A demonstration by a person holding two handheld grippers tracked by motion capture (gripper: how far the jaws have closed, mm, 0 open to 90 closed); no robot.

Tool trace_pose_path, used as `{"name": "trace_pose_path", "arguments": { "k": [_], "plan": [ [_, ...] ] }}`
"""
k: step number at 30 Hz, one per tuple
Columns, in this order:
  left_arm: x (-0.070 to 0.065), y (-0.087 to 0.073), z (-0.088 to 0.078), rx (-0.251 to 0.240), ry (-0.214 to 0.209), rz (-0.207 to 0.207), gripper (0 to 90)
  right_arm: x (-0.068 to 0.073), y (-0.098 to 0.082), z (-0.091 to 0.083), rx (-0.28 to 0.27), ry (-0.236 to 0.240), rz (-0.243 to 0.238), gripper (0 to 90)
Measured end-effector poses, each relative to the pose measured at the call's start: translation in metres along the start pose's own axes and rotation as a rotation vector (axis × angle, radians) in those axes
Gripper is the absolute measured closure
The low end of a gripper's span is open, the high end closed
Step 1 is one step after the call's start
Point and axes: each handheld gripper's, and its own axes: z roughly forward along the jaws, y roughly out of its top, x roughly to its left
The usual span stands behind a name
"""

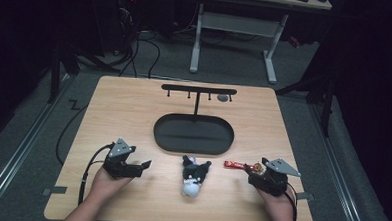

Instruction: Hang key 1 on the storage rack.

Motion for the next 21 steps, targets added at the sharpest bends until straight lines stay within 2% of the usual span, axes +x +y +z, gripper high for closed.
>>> {"name": "trace_pose_path", "arguments": {
  "k": [4, 11, 21],
  "plan": [
    [0.0, 0.0, 0.0, 0.001, 0.005, 0.004, 17.9, 0.002, 0.002, -0.001, -0.009, 0.014, -0.009, 28.0],
    [-0.001, 0.0, 0.001, 0.003, 0.005, 0.008, 18.1, 0.014, 0.006, -0.001, 0.012, 0.042, -0.04, 27.6],
    [-0.002, -0.001, 0.002, 0.013, 0.001, 0.018, 18.1, 0.031, 0.009, 0.002, 0.074, 0.093, -0.093, 27.3]
  ]
}}
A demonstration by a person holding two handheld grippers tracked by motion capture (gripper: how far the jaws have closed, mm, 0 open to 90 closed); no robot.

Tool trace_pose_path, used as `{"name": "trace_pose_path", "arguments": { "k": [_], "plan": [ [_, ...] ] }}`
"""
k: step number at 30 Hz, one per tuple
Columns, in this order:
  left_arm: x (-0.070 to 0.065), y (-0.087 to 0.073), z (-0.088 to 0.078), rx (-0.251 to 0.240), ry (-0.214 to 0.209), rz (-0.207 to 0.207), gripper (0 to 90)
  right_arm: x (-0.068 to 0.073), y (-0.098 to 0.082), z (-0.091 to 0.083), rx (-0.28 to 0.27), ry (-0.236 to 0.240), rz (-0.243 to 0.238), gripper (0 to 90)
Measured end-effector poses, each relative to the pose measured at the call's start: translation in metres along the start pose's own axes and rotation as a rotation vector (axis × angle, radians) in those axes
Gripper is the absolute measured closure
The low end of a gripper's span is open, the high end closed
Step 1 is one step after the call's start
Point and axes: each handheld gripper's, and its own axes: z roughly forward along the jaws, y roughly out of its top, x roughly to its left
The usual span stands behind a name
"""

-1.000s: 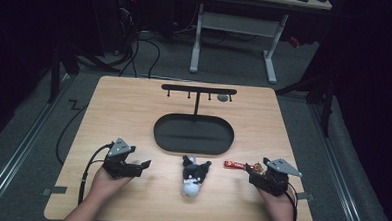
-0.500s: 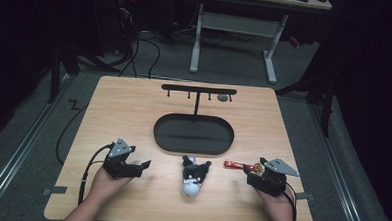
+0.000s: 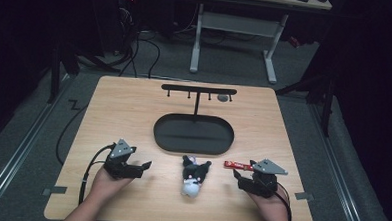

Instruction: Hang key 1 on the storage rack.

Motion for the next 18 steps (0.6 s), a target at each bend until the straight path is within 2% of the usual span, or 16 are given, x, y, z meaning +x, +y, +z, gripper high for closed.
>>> {"name": "trace_pose_path", "arguments": {
  "k": [7, 16, 18],
  "plan": [
    [-0.0003, -0.0002, 0.0007, 0.004, -0.005, 0.0, 18.1, 0.0046, 0.0, 0.004, 0.048, 0.011, -0.004, 27.1],
    [-0.0014, -0.0002, 0.0008, 0.006, 0.003, 0.012, 18.4, 0.0027, 0.0012, 0.0048, 0.092, 0.013, 0.013, 24.7],
    [-0.0006, 0.0001, -0.0005, -0.002, 0.004, 0.003, 18.4, 0.0012, 0.0022, 0.005, 0.103, 0.017, 0.013, 22.9]
  ]
}}
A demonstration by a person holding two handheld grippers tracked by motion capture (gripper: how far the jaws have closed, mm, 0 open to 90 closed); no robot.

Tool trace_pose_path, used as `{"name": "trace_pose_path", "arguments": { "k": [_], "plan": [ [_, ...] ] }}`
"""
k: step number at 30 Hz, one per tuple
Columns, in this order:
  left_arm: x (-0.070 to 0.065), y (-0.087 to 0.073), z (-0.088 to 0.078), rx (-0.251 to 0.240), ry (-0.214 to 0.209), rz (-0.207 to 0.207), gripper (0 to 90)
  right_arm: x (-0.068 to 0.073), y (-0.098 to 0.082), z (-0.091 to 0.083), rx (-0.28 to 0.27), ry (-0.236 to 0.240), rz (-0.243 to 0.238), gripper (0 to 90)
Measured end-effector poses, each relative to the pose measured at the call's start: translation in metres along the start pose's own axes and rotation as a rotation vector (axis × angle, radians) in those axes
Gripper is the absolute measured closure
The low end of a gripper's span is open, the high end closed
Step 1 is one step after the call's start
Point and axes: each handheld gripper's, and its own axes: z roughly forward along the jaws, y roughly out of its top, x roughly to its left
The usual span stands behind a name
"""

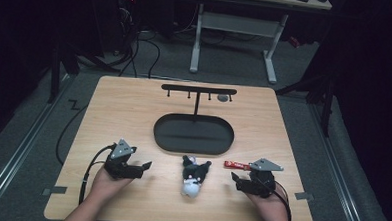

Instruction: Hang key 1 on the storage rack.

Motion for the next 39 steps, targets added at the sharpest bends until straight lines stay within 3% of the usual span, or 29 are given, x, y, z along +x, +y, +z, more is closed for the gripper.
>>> {"name": "trace_pose_path", "arguments": {
  "k": [3, 8, 11, 17, 24, 28, 34, 39],
  "plan": [
    [0.0, 0.0, 0.0, 0.002, 0.005, 0.007, 18.4, -0.002, 0.002, 0.0, 0.025, 0.031, 0.019, 21.6],
    [-0.002, 0.0, 0.002, 0.004, -0.001, 0.027, 18.4, -0.002, 0.007, 0.0, 0.09, 0.063, -0.003, 20.5],
    [-0.003, -0.001, 0.002, 0.006, -0.001, 0.044, 18.4, -0.003, 0.011, -0.003, 0.134, 0.057, -0.014, 20.2],
    [-0.003, -0.001, 0.002, -0.003, -0.013, 0.058, 18.4, -0.002, 0.017, -0.006, 0.196, 0.047, 0.012, 20.2],
    [-0.002, 0.001, 0.0, -0.012, -0.024, 0.062, 18.7, 0.002, 0.032, -0.012, 0.249, 0.032, 0.025, 24.9],
    [-0.005, 0.002, -0.002, -0.002, -0.012, 0.085, 18.7, 0.002, 0.035, -0.016, 0.282, 0.021, 0.021, 28.8],
    [-0.004, 0.001, -0.002, -0.002, -0.011, 0.086, 18.7, -0.014, 0.033, -0.022, 0.314, 0.003, 0.092, 30.1],
    [-0.005, -0.001, -0.002, 0.006, -0.007, 0.088, 18.7, -0.03, 0.03, -0.028, 0.333, -0.028, 0.103, 32.8]
  ]
}}
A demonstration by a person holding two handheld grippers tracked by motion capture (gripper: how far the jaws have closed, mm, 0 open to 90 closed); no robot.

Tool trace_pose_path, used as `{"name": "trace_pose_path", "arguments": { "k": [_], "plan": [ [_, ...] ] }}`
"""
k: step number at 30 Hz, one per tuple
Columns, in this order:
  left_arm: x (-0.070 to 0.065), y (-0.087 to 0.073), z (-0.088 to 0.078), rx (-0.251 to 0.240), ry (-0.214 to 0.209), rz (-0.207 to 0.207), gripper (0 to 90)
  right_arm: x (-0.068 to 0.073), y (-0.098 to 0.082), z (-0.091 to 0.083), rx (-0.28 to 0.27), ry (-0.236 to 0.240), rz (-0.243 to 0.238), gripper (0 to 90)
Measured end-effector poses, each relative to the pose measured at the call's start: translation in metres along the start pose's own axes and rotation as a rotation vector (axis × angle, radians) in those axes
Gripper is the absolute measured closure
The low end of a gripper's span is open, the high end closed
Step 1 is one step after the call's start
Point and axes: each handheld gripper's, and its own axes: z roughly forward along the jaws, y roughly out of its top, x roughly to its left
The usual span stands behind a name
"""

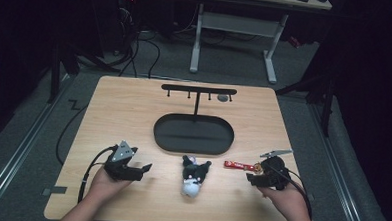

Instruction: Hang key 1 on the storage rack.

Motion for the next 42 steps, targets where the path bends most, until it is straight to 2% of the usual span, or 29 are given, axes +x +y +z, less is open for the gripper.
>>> {"name": "trace_pose_path", "arguments": {
  "k": [6, 12, 15, 17, 20, 24, 30, 34, 42],
  "plan": [
    [-0.001, 0.001, 0.001, 0.003, -0.002, 0.001, 18.9, -0.015, -0.006, -0.009, 0.045, -0.016, 0.029, 38.8],
    [-0.008, 0.001, 0.007, 0.024, -0.016, 0.035, 19.2, -0.024, -0.018, -0.014, 0.105, -0.033, 0.064, 43.2],
    [-0.008, 0.002, 0.006, 0.019, -0.017, 0.036, 20.0, -0.029, -0.024, -0.011, 0.147, -0.033, 0.088, 48.1],
    [-0.007, 0.002, 0.006, 0.019, -0.018, 0.035, 20.2, -0.034, -0.027, -0.005, 0.181, -0.031, 0.109, 48.2],
    [-0.008, 0.002, 0.005, 0.018, -0.015, 0.039, 20.3, -0.039, -0.029, 0.0, 0.197, -0.021, 0.135, 48.3],
    [-0.008, 0.0, 0.005, 0.024, -0.014, 0.039, 20.5, -0.043, -0.027, 0.004, 0.184, 0.004, 0.165, 48.2],
    [-0.007, 0.0, 0.004, 0.021, -0.008, 0.038, 20.8, -0.046, -0.021, 0.012, 0.199, 0.008, 0.179, 48.3],
    [-0.007, 0.001, 0.004, 0.018, -0.009, 0.039, 20.9, -0.045, -0.017, 0.017, 0.23, 0.005, 0.182, 50.9],
    [-0.007, 0.0, 0.003, 0.017, -0.012, 0.045, 21.1, -0.039, -0.013, 0.024, 0.244, 0.001, 0.147, 55.3]
  ]
}}
